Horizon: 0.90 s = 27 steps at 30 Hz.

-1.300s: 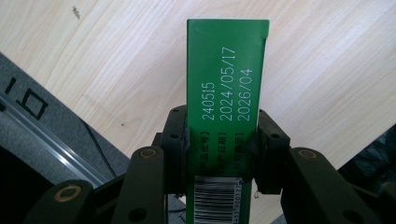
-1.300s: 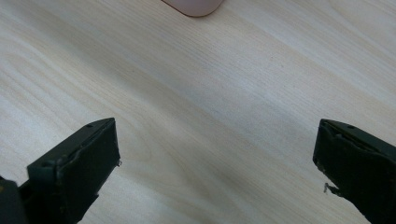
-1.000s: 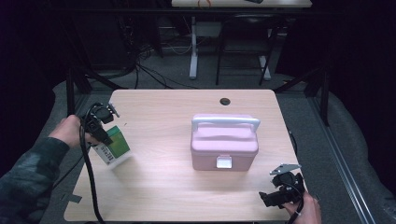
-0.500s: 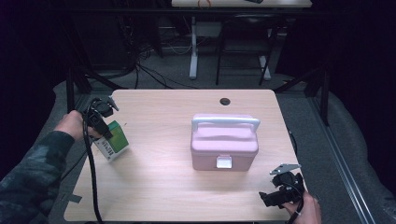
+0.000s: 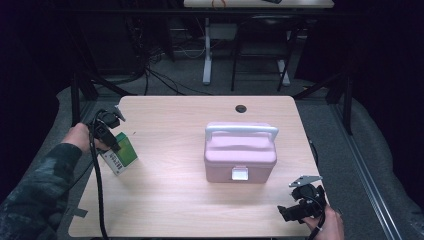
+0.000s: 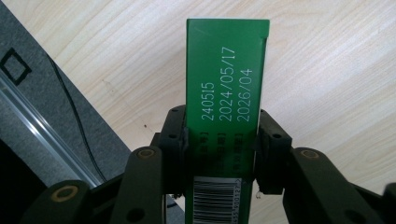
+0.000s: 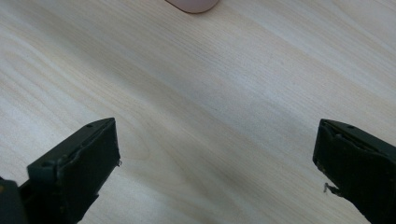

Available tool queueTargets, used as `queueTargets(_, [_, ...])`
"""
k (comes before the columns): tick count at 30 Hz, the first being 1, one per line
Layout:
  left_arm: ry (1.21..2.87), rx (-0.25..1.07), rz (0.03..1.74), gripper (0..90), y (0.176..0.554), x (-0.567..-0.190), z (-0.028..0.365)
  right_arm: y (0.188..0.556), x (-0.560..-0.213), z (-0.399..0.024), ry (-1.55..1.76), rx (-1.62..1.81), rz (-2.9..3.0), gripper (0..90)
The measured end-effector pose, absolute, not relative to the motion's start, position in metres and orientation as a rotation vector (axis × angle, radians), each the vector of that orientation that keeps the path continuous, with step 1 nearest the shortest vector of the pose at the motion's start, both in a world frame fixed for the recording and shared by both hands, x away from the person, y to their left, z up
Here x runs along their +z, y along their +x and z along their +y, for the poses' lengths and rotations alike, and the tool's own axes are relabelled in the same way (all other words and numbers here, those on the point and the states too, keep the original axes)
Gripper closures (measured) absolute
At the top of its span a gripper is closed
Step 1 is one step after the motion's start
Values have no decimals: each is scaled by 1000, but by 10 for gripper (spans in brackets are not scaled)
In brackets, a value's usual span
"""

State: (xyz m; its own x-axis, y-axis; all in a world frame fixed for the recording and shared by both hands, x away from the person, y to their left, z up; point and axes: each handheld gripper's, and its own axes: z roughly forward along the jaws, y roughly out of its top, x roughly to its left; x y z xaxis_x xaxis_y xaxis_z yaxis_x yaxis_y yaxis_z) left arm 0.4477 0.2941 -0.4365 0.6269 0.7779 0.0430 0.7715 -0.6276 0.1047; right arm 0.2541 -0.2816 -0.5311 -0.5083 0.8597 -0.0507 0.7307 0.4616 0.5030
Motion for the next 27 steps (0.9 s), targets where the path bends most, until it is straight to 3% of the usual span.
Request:
queueTargets(1, [2764,117,1323,589,447,-437,295,254,-531,-282,1358,617,2416,0])
queueTargets(2, [2756,114,1323,497,447,-438,295,254,-531,-281,1356,616,2417,0])
queueTargets(10, [2713,108,1329,249,444,-439,302,254,-530,-282,1360,623,2413,0])
queueTargets(17, [2672,132,1329,152,440,-433,307,254,-530,-282,1362,627,2409,0])
queueTargets(27, [2570,245,1305,5,427,-396,306,259,-516,-289,1416,749,2377,0])
